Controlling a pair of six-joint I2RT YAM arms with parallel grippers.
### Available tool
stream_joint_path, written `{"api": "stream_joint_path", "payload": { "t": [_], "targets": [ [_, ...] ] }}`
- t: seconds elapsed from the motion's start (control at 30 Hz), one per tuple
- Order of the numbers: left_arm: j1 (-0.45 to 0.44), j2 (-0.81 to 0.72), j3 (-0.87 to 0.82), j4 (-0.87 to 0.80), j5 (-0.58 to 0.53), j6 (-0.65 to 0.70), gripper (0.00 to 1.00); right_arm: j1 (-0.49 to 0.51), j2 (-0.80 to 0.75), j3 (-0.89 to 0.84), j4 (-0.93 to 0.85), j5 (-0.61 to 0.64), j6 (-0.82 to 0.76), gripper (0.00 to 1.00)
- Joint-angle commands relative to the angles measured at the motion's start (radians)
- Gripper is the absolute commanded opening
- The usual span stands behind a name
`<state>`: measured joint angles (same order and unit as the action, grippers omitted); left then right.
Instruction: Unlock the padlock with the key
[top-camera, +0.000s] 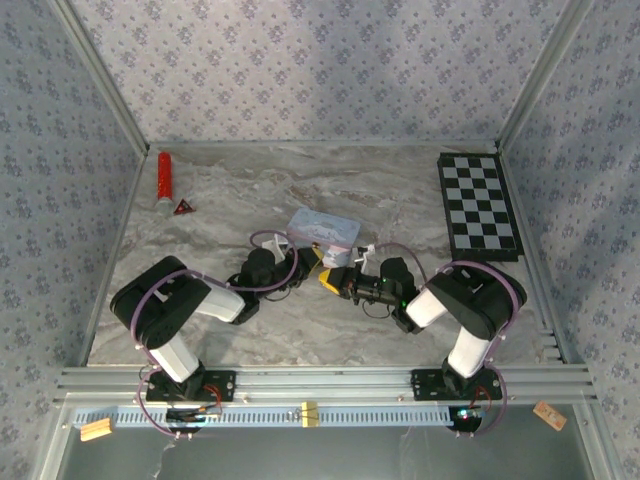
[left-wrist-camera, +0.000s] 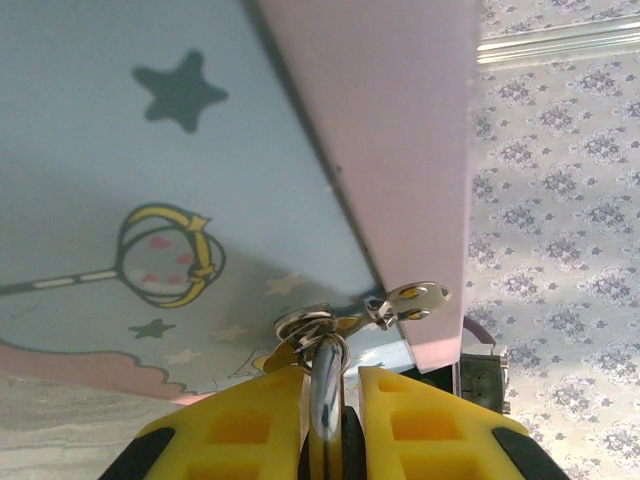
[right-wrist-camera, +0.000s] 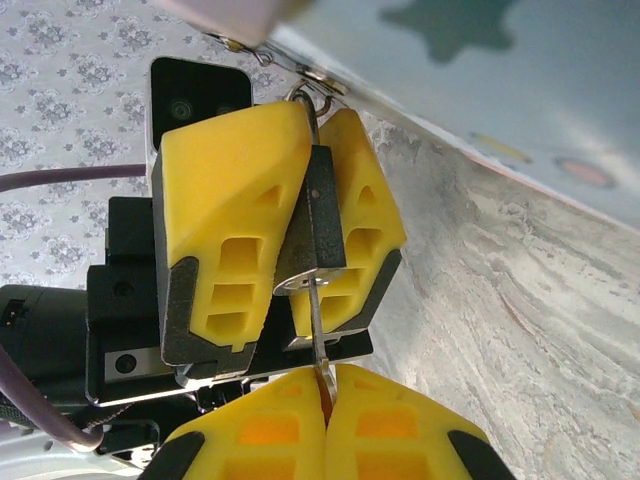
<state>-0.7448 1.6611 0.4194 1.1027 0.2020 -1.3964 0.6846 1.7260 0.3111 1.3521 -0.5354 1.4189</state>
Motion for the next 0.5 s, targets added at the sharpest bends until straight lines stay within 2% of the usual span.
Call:
{"api": "stream_joint_path", "payload": {
  "t": [0.0,0.47],
  "targets": [
    [-0.050,-0.006,-0.013,0.122,0.079,0.033,0.00,-0.011,-0.015,0.017,0.040,0.052,0.018,0.00],
    [-0.056,0.039,-0.030,0.201,0.086,0.020,0.00,-0.031,-0.040,0.030,0.040,0.052,0.067,0.00]
  ]
}}
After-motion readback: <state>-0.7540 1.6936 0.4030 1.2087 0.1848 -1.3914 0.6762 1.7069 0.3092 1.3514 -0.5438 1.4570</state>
